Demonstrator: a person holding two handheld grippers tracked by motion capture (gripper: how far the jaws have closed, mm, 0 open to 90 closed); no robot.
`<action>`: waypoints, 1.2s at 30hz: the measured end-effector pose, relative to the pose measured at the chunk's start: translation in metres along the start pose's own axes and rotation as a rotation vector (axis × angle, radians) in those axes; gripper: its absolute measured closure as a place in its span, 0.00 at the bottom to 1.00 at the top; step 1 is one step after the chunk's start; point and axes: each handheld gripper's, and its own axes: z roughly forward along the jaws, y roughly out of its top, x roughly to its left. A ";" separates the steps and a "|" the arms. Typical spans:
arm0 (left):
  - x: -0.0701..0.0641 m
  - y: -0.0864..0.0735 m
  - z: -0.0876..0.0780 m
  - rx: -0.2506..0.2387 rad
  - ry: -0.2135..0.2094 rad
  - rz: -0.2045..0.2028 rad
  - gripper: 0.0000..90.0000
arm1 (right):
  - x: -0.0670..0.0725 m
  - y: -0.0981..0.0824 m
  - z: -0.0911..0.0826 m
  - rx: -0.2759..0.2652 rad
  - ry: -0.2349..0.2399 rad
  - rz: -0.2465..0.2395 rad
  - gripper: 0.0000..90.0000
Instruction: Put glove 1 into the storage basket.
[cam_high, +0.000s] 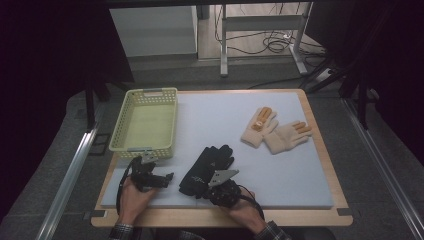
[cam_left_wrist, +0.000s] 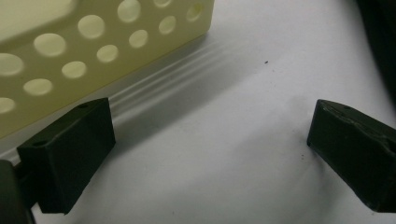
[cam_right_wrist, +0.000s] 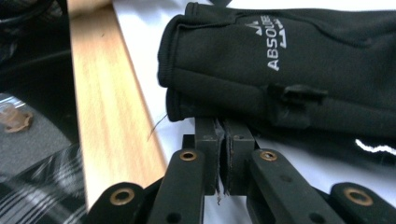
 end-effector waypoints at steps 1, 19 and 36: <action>0.000 0.000 0.000 0.000 0.000 0.000 0.01 | 0.000 0.000 0.000 0.000 0.000 0.000 0.95; 0.000 0.000 0.000 0.000 0.000 -0.009 0.01 | -0.041 -0.026 -0.058 -0.002 -0.186 0.039 0.68; -0.028 0.020 -0.017 -0.018 -0.102 -0.010 0.01 | -0.110 -0.069 -0.113 0.029 -0.460 0.174 0.37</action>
